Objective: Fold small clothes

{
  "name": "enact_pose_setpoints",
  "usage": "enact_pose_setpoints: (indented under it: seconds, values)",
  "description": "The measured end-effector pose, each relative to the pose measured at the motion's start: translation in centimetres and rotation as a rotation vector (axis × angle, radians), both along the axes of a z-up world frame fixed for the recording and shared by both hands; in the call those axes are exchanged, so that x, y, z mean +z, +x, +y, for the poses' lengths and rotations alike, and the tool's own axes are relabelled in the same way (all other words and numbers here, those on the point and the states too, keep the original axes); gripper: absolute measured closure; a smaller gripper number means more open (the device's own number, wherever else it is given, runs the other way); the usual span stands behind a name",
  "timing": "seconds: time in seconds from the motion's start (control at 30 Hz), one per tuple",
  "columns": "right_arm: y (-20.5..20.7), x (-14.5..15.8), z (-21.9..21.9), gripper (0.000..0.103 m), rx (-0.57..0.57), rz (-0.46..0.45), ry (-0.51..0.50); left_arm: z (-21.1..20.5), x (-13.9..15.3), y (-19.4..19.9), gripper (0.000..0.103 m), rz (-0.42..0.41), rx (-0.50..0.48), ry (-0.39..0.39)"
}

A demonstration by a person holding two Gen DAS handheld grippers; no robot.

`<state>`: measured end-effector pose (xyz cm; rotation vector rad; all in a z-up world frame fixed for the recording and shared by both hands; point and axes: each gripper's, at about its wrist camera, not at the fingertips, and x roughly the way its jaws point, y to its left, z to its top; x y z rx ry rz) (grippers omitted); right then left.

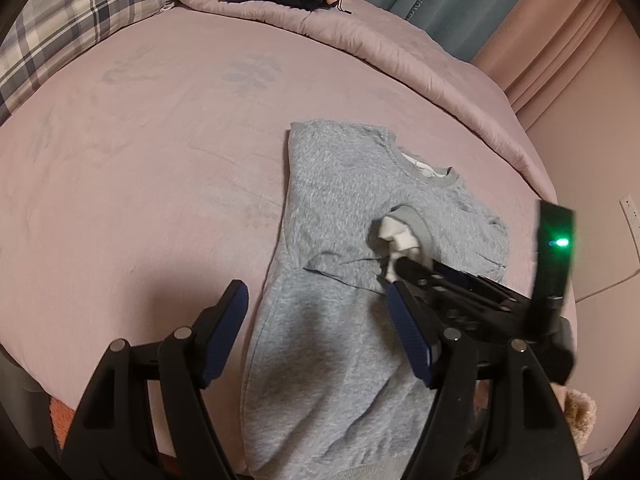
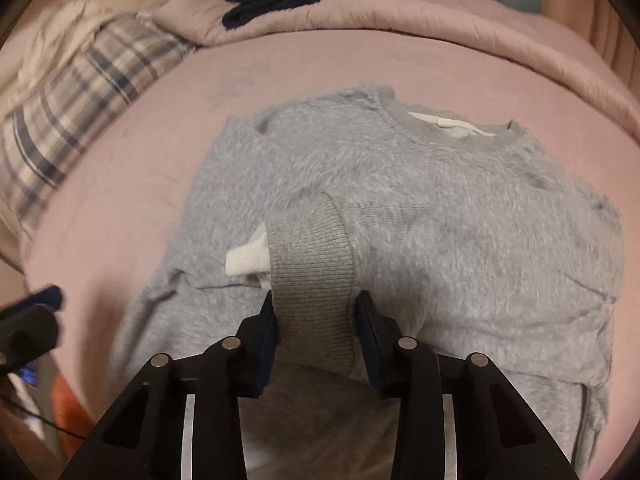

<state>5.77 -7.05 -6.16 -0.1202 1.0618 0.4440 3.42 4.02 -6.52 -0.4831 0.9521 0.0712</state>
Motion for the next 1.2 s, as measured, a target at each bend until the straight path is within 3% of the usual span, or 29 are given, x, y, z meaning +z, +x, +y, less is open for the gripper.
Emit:
enact_pose_setpoints:
  seconds: [0.33, 1.2]
  values:
    - [0.8, 3.5, -4.0, 0.069, -0.035, 0.028, 0.206, -1.1, 0.3, 0.8, 0.030, 0.003, -0.025, 0.009]
    - [3.5, 8.0, -9.3, 0.069, -0.141, -0.056, 0.419, -1.1, 1.0, 3.9, 0.030, -0.005, -0.016, 0.011]
